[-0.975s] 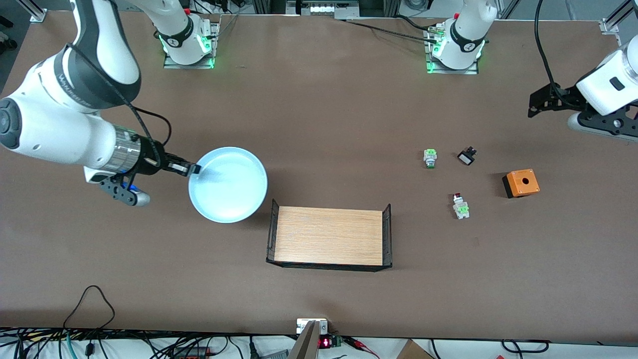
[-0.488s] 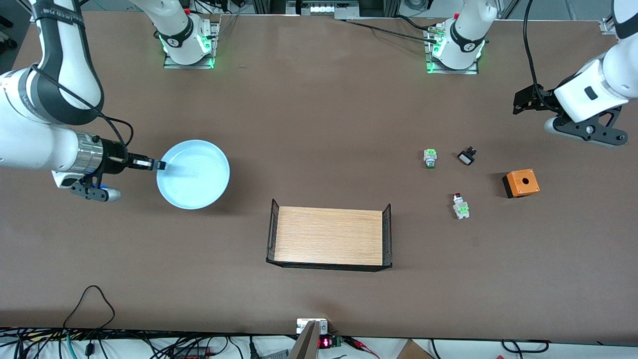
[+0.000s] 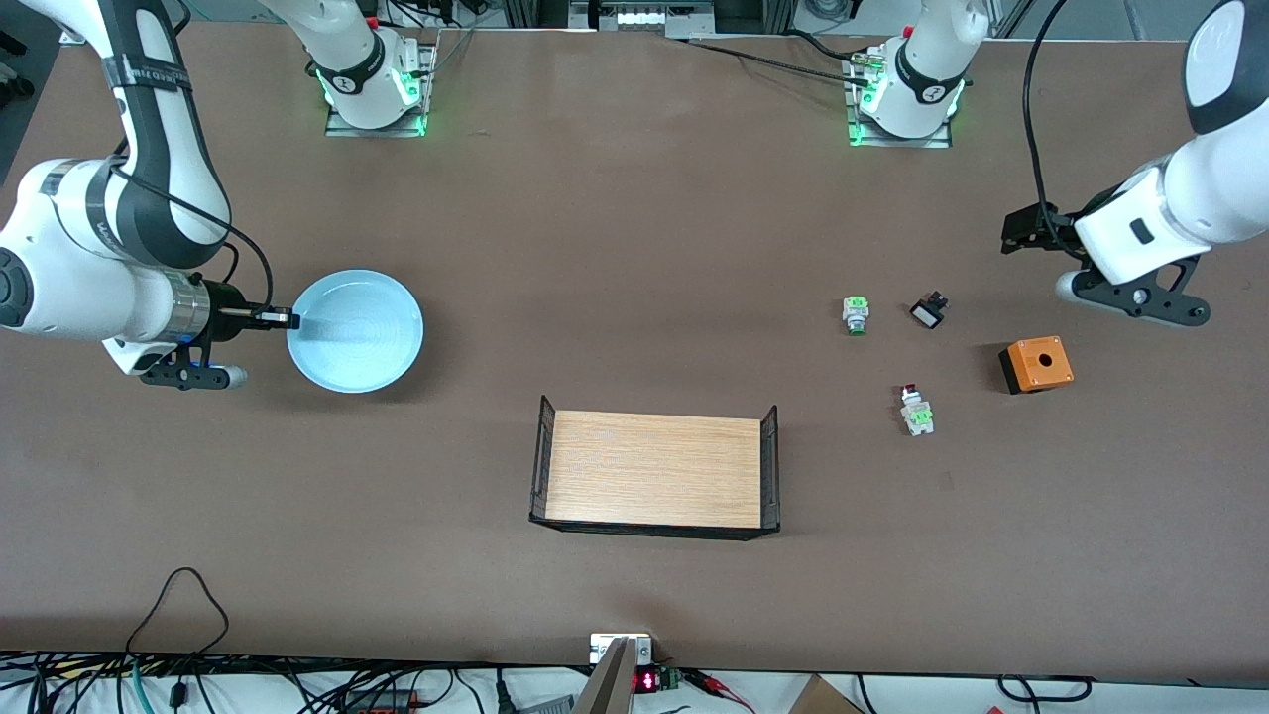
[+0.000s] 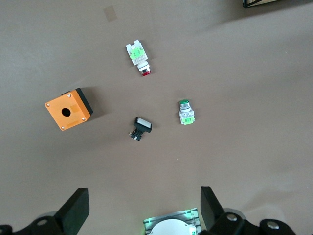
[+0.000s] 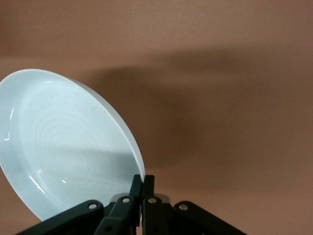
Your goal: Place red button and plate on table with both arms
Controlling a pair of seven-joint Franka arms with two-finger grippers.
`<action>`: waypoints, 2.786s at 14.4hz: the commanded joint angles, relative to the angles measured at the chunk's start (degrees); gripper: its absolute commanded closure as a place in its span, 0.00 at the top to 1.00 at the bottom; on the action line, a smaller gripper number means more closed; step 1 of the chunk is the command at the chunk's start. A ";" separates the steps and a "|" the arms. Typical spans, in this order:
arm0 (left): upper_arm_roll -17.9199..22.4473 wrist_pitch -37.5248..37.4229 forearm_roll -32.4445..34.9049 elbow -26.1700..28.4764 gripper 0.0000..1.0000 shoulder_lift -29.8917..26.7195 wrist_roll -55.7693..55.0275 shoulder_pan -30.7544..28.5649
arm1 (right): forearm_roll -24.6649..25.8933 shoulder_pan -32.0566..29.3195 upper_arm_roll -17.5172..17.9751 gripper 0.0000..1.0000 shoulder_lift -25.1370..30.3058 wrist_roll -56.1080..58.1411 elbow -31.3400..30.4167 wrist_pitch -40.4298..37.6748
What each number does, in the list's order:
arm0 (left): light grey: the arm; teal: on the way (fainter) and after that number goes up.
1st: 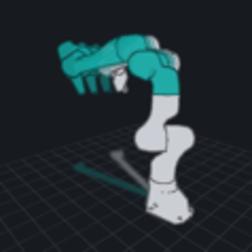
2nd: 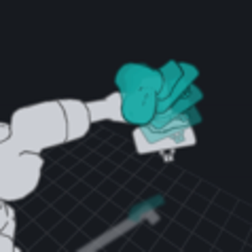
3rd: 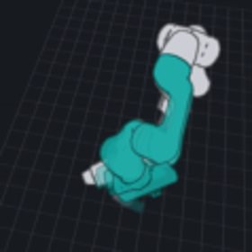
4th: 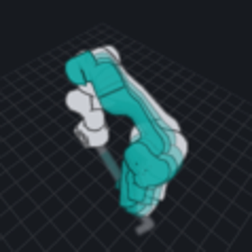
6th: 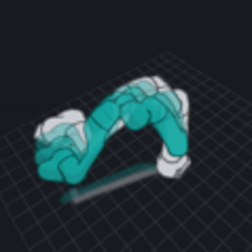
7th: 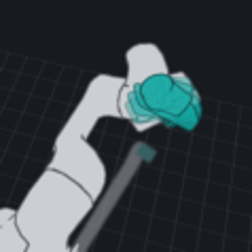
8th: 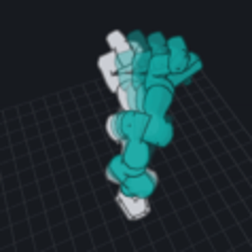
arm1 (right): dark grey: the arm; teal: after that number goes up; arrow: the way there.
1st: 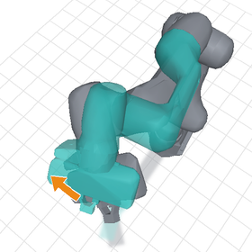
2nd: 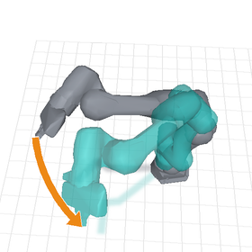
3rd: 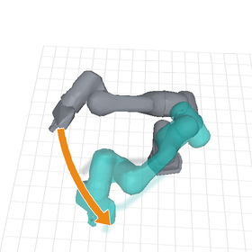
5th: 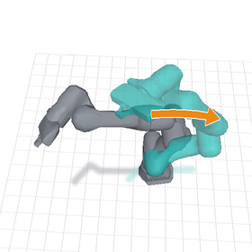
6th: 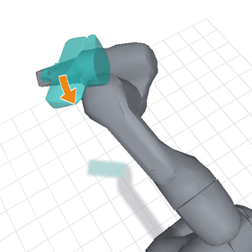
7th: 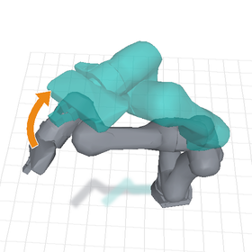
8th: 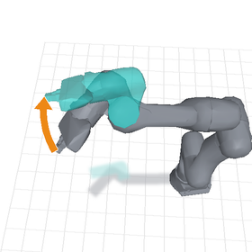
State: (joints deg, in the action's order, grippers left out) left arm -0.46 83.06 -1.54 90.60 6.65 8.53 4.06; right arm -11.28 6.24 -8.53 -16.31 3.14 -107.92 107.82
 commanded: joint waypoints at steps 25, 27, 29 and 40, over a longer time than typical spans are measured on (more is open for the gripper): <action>-7.10 5.70 0.49 -3.15 1.00 -3.84 -7.92 -8.53 | -0.24 -9.14 0.97 1.00 1.01 19.54 -19.09 17.62; -7.18 7.28 0.66 -1.06 1.00 -6.81 -7.04 -10.12 | -0.24 -8.96 1.15 1.00 2.07 17.01 -16.46 13.23; -7.36 9.39 0.67 4.29 1.00 -9.80 -7.48 -10.12 | -0.15 -8.17 1.76 1.00 2.42 12.35 -12.95 9.97; -7.71 9.93 0.67 6.70 1.00 -10.35 -6.78 -9.59 | 6.69 -0.79 2.03 1.00 4.88 0.38 3.91 -4.96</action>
State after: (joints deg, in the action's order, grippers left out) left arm -7.92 92.51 -1.04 96.61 -3.33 0.72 -5.54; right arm -7.10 4.50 -6.46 -11.63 5.64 -109.90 108.75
